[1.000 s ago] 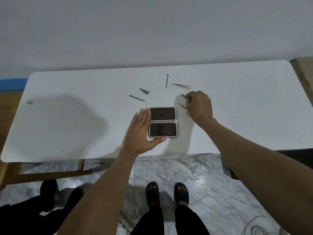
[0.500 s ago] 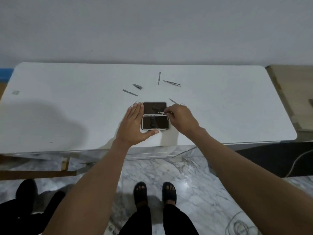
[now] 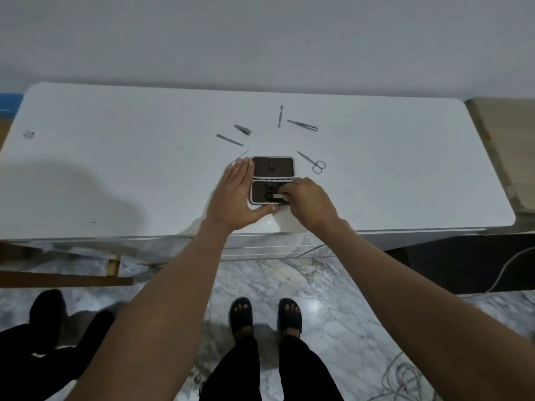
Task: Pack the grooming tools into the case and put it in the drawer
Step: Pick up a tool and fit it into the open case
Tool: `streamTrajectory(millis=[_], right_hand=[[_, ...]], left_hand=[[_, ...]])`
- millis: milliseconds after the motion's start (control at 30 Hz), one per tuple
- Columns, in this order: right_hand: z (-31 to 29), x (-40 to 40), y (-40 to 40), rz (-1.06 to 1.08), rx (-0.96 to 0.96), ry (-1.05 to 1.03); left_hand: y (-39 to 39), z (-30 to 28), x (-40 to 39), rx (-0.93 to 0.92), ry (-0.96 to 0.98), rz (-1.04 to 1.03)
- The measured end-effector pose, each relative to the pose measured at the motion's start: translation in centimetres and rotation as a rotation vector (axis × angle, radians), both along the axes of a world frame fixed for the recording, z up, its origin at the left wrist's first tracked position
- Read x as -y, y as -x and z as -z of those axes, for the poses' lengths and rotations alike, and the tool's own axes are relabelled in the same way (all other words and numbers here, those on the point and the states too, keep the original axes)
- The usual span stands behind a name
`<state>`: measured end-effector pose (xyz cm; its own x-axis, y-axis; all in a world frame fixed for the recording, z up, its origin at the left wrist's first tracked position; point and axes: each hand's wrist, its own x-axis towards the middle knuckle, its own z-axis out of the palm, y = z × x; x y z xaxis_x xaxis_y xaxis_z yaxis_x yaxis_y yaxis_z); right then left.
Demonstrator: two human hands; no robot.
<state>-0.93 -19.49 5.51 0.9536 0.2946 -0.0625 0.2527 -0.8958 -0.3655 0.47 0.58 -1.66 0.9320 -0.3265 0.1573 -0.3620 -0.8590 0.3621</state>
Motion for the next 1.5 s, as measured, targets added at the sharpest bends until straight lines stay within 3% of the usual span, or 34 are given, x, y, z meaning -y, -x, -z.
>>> streamTrajectory(millis=[300, 633, 1167, 1500], right_hand=[[-0.1, 0.5, 0.0, 0.109, -0.046, 0.017], [-0.6, 0.4, 0.1, 0.204, -0.091, -0.098], [-0.2, 0.9, 0.2, 0.208, -0.098, -0.188], [-0.4, 1.1, -0.6, 0.259, -0.22, -0.352]], left_hand=[[-0.1, 0.0, 0.0, -0.019, -0.005, -0.005], [0.0, -0.2, 0.0, -0.014, 0.012, -0.003], [0.0, -0.2, 0.0, -0.012, 0.007, -0.013], [0.1, -0.3, 0.0, -0.016, 0.011, -0.015]])
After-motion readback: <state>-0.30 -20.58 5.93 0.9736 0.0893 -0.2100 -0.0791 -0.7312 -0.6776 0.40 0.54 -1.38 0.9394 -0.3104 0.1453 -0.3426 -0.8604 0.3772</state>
